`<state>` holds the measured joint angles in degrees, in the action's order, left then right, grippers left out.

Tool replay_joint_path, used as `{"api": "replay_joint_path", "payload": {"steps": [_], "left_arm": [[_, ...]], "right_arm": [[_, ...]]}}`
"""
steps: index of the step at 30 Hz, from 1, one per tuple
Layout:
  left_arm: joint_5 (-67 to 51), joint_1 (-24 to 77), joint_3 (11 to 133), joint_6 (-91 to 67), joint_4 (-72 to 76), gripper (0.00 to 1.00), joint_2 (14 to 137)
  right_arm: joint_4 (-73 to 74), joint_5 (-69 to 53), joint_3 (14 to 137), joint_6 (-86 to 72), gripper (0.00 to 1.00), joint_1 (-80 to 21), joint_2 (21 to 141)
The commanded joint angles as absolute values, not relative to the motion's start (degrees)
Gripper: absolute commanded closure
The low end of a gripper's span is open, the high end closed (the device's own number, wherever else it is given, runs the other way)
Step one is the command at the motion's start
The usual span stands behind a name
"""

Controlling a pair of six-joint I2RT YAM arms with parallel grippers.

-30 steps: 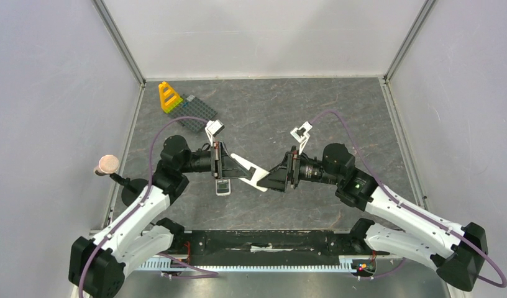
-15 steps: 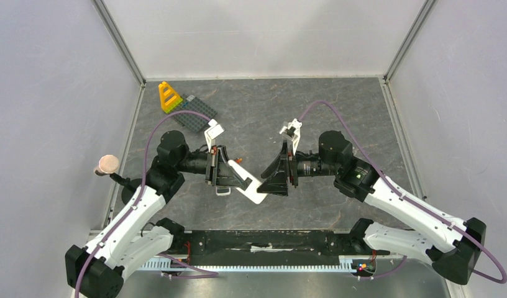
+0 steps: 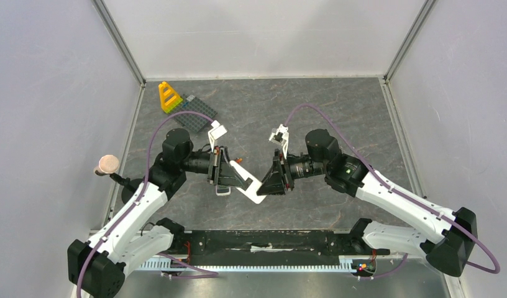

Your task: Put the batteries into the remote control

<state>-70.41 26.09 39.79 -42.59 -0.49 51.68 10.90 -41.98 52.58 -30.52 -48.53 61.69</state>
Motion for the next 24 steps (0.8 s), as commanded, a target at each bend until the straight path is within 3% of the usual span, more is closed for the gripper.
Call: {"api": "replay_joint_path", "payload": {"steps": [1,4,6,10,15,19,24], "left_arm": [[-72.78,26.23,42.22,-40.7,0.3,0.96,51.21],[-72.3,26.26,42.21,-40.79,-1.14,0.81,51.54],[-71.59,26.21,42.39,-40.8,-1.29,0.63,51.71],[-67.26,26.15,44.65,-36.56,-7.47,0.3,52.34],[-42.91,26.06,52.54,-25.15,-26.72,0.27,52.59],[-22.97,26.12,50.73,-29.42,-24.25,0.25,46.7],[-7.01,26.15,48.07,-32.87,-23.82,0.24,39.77]], "right_arm": [[5.8,-42.18,53.58,-31.82,0.74,-48.28,62.27],[2.85,-44.6,52.77,-34.25,0.92,-48.2,62.25],[2.35,-43.73,52.7,-34.63,0.99,-48.25,61.91],[4.04,-40.02,53.03,-33.94,1.0,-48.01,60.97],[14.47,-29.38,55.28,-29.24,1.0,-46.53,59.7],[28.1,-15.07,60.68,-23.89,1.0,-44.29,61.41],[38.1,7.22,65.27,-21.48,1.0,-41.96,65.83]]}}
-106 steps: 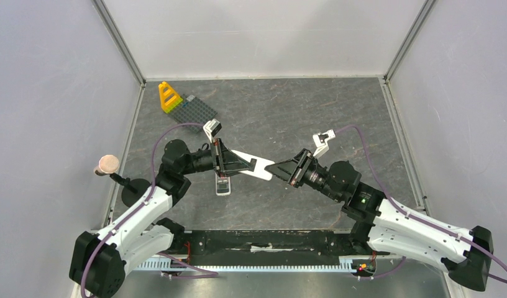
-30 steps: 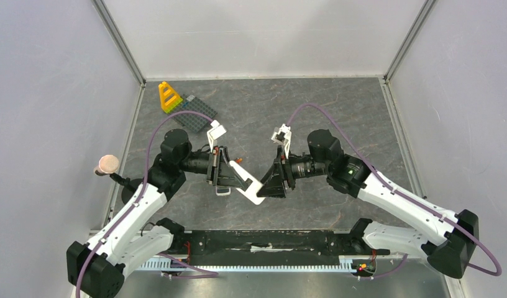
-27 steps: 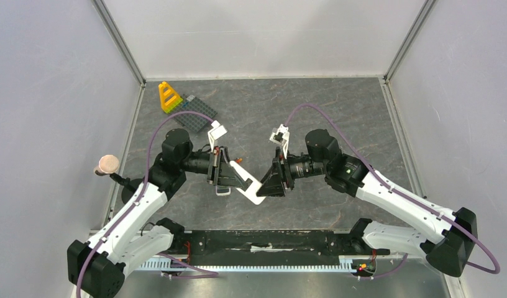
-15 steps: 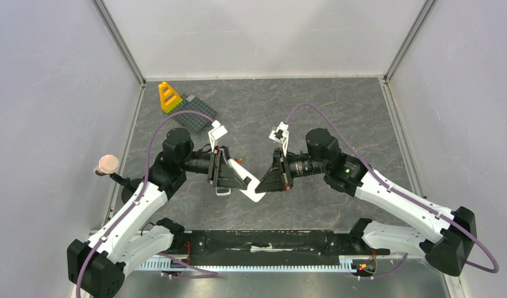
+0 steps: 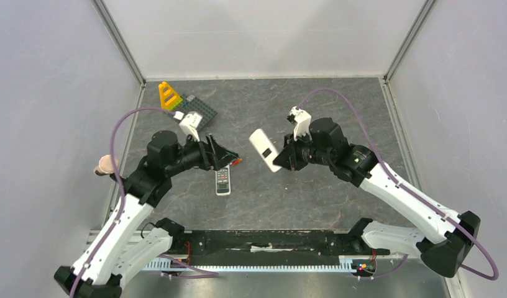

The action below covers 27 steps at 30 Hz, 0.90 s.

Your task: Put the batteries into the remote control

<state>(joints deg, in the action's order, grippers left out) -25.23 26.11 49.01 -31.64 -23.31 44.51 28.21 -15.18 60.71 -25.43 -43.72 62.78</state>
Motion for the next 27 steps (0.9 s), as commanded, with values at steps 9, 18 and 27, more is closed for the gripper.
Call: {"api": "replay_joint_path", "payload": {"steps": [9,18,27], "left_arm": [[-5.33,26.17,47.78,-33.25,-27.36,0.23,39.03],[-5.56,26.16,47.35,-32.98,-29.18,0.23,41.37],[-6.34,26.1,47.14,-32.72,-29.84,0.23,42.73]], "right_arm": [[40.36,47.38,64.77,-17.38,1.0,-40.52,83.43],[36.07,63.35,61.79,-15.86,1.0,-38.02,96.57],[30.61,58.47,62.23,-14.39,1.0,-37.62,104.06]]}}
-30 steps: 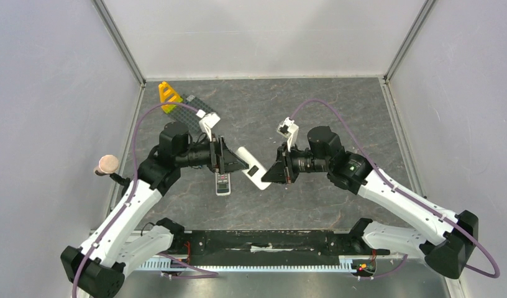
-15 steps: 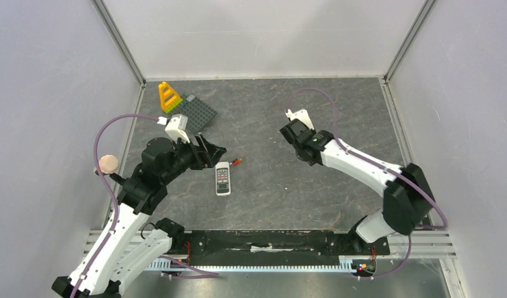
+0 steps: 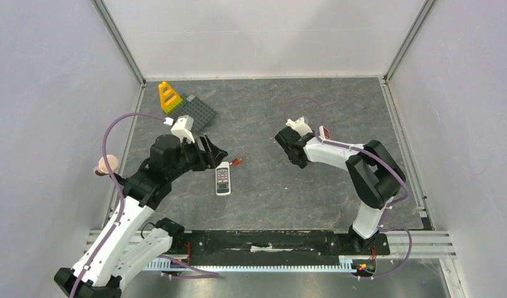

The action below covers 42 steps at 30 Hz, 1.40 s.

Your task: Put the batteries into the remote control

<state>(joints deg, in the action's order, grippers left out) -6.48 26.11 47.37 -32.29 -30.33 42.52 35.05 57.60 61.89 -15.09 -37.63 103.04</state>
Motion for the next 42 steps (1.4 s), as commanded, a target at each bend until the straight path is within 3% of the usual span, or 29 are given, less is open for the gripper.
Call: {"api": "replay_joint_path", "payload": {"steps": [1,9,12,17,23,30,42], "left_arm": [[-6.31,26.1,47.2,-32.77,-30.0,0.23,42.88],[-6.37,26.11,47.28,-32.73,-30.12,0.23,43.59],[-6.3,26.07,47.29,-32.79,-30.3,0.23,43.66],[-5.74,26.05,47.54,-32.79,-31.56,0.23,44.2],[-3.64,26.04,46.97,-31.41,-33.65,0.22,45.3],[1.82,26.16,45.08,-30.31,-37.81,0.22,48.35],[10.81,29.76,40.17,-39.62,-32.3,0.22,63.64]], "right_arm": [[30.52,58.03,62.2,-14.37,1.0,-37.66,104.43],[27.71,54.1,59.97,-14.45,0.96,-37.56,107.73],[26.93,53.0,59.27,-14.88,0.87,-37.7,108.28],[25.26,43.61,58.15,-15.57,0.61,-37.61,106.59],[25.78,35.14,58.51,-17.21,0.48,-37.55,104.9],[27.36,24.29,58.71,-19.07,0.31,-37.61,92.9],[19.31,4.36,48.55,-31.06,0.19,-37.75,78.21]]}}
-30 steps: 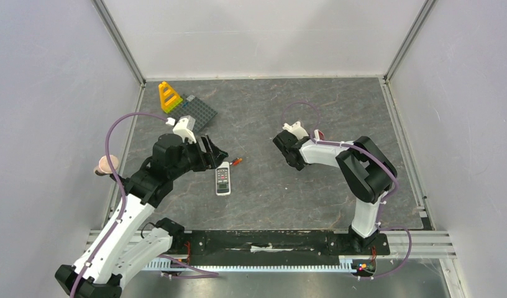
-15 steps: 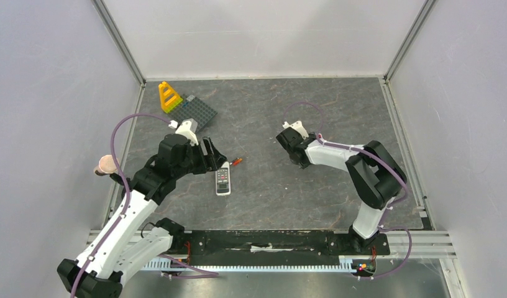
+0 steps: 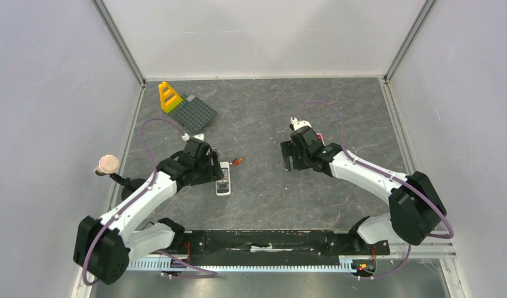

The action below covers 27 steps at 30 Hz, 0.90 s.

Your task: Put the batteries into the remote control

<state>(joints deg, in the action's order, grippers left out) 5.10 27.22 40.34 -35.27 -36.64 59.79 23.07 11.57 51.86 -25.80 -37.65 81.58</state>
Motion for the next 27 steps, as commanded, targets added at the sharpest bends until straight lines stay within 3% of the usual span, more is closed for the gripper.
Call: {"api": "replay_joint_path", "payload": {"steps": [1,7,15,20,27], "left_arm": [[11.19,30.28,40.1,-39.64,-31.12,0.22,65.34],[13.46,34.57,40.28,-39.64,-26.01,0.23,73.76],[17.73,36.84,40.9,-40.72,-25.25,0.24,82.56],[16.14,38.57,40.7,-40.0,-23.29,0.45,85.65],[12.4,38.76,39.47,-37.34,-23.16,0.94,83.33]], "right_arm": [[19.02,4.16,47.91,-31.45,0.18,-37.79,77.37],[18.62,3.26,46.19,-31.11,0.07,-37.81,76.18],[17.57,2.11,44.85,-31.34,0.06,-37.72,76.33],[16.92,1.89,43.8,-32.28,0.06,-37.77,74.93],[16.85,0.22,43.68,-32.69,0.07,-37.81,72.62]]}}
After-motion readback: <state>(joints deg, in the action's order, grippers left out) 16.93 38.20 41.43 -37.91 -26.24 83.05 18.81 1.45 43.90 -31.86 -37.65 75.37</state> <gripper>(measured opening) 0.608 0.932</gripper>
